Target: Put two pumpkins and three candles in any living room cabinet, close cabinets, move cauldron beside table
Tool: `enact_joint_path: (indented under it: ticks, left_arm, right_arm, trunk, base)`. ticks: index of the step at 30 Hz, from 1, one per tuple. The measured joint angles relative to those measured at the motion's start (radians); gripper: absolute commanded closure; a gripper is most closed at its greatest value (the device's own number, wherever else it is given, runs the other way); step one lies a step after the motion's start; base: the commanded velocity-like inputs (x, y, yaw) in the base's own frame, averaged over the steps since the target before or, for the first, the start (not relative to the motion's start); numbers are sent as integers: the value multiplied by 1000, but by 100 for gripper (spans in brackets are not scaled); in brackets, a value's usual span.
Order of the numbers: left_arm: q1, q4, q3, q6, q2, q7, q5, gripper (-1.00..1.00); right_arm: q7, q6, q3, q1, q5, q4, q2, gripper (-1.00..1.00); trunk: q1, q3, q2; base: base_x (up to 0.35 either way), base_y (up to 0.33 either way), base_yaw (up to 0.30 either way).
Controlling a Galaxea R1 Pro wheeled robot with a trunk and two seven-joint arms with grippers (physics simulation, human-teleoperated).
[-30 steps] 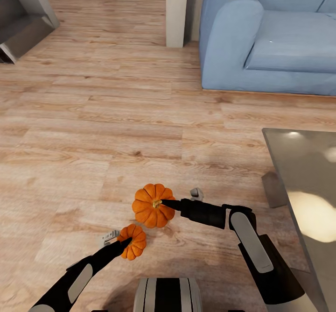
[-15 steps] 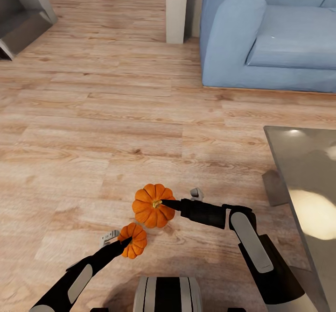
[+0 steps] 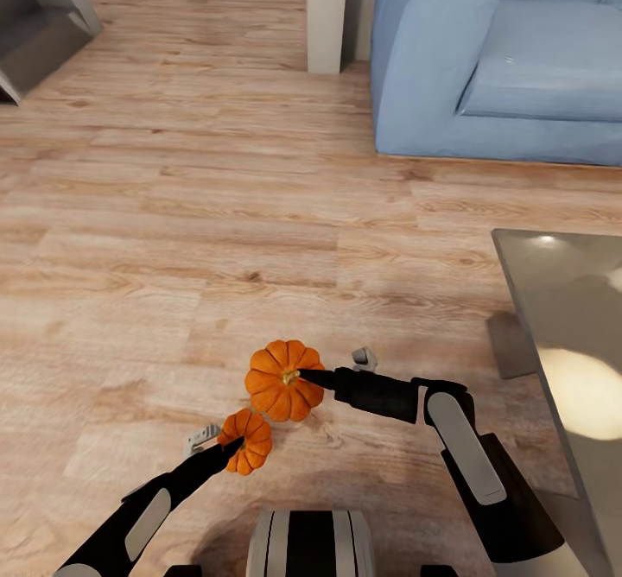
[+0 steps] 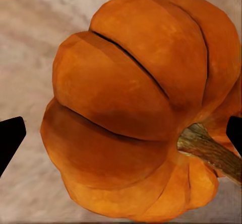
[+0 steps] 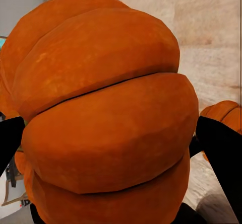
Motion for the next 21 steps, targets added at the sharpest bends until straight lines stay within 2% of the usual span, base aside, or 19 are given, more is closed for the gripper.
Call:
enact_joint_path:
  ticks: [10, 15, 21]
  left_arm:
    - [0, 1, 2, -3, -1, 3, 0, -100]
    - [-1, -12, 2, -2, -2, 1, 12, -100]
    - [0, -6, 0, -22, -4, -1, 12, -100]
  right_arm:
    - [0, 0, 0, 0, -2, 0, 0, 100]
    - [0, 0, 0, 0, -3, 0, 0, 100]
    - [0, 0, 0, 0, -3, 0, 0, 100]
  trunk:
    - [0, -4, 0]
    - [2, -23, -2]
    - [2, -23, -2]
  base:
    - [0, 0, 0]
    - [0, 0, 0]
    - [0, 0, 0]
